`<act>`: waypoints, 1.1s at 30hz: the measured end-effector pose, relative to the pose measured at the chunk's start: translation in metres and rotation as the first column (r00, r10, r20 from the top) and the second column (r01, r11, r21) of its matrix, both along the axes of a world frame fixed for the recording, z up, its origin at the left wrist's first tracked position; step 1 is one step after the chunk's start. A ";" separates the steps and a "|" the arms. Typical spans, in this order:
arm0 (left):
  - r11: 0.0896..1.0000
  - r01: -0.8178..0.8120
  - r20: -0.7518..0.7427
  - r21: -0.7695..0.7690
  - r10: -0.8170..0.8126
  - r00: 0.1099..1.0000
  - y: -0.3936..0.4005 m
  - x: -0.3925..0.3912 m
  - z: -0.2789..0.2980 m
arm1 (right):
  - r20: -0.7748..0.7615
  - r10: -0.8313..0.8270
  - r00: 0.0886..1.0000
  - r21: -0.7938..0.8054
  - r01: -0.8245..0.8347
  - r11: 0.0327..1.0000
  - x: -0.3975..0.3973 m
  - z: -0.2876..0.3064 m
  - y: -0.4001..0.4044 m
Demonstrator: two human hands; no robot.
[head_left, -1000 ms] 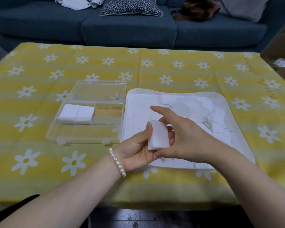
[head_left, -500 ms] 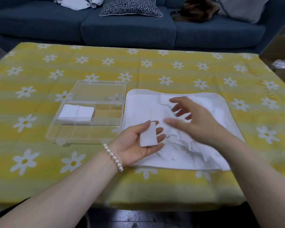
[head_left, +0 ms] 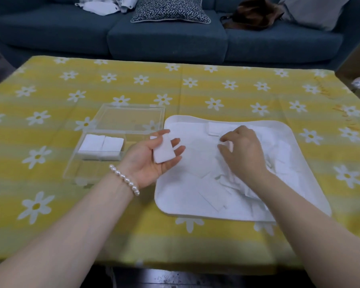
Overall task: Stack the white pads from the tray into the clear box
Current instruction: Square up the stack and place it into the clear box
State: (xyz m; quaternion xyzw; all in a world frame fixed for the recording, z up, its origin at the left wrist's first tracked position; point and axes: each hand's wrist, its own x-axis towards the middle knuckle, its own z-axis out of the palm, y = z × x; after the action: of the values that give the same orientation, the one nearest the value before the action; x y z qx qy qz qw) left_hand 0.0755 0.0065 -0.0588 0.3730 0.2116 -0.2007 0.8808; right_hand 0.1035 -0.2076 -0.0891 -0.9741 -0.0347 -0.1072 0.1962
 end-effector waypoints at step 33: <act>0.996 -0.089 -0.021 0.028 0.090 0.996 0.012 0.004 0.014 | -0.617 0.139 0.775 -0.140 -0.281 0.949 0.030 -0.001 0.089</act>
State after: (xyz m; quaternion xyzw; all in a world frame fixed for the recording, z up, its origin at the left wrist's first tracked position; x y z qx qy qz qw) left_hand 0.0797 0.0180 -0.0447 0.3727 0.2406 -0.1623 0.8814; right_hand 0.1335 -0.1188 -0.0902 -0.9631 -0.0918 0.2336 0.0968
